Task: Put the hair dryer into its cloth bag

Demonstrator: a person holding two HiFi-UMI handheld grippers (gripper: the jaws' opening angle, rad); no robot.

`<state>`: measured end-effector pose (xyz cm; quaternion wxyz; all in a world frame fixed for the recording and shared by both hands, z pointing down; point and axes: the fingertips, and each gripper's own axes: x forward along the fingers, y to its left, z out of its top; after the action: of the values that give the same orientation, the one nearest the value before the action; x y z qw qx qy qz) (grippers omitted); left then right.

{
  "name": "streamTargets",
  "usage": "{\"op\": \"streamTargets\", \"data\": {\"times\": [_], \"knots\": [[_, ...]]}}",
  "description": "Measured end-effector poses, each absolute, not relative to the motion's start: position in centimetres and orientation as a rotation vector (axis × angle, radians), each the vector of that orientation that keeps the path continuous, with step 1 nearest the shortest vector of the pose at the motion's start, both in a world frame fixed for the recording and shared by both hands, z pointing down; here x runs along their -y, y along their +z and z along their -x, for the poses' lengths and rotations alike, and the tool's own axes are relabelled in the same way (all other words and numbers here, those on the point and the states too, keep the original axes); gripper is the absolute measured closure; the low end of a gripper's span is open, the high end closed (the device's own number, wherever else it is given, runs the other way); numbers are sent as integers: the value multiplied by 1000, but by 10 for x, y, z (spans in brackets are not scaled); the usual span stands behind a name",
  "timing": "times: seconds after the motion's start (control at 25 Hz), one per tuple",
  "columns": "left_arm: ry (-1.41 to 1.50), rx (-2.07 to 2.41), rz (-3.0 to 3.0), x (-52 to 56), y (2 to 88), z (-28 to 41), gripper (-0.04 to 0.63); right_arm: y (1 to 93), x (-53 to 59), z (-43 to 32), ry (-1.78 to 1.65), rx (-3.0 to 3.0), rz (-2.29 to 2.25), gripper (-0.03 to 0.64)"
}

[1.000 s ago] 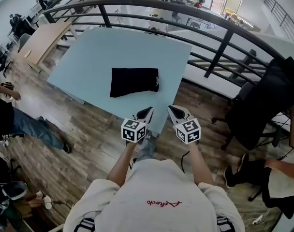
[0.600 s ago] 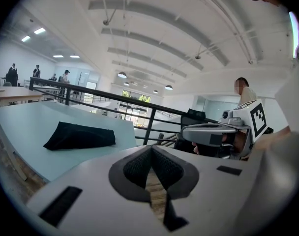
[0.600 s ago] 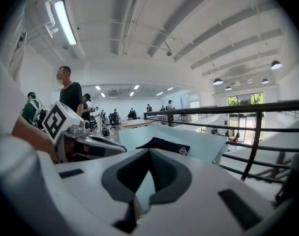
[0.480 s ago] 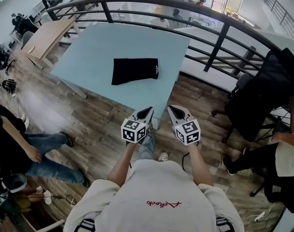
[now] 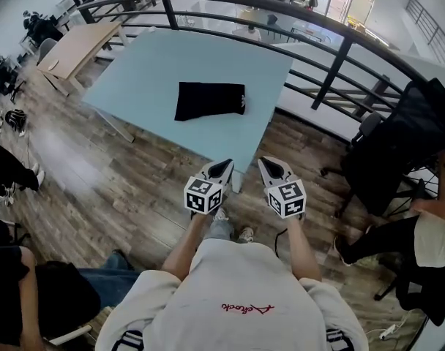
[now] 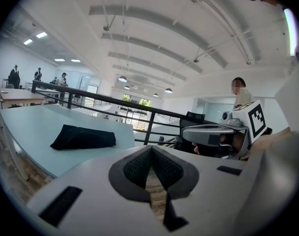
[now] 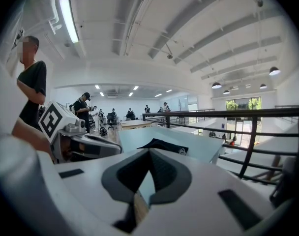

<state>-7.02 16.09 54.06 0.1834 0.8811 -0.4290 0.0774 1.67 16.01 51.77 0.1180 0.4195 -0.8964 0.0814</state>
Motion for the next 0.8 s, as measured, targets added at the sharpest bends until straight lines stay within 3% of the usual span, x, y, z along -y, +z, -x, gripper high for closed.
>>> {"op": "streamTargets", "data": {"times": [0.8], "knots": [[228, 1175, -2501, -136, 539, 78, 588, 519, -136, -3, 223, 2584, -1239, 601]]}}
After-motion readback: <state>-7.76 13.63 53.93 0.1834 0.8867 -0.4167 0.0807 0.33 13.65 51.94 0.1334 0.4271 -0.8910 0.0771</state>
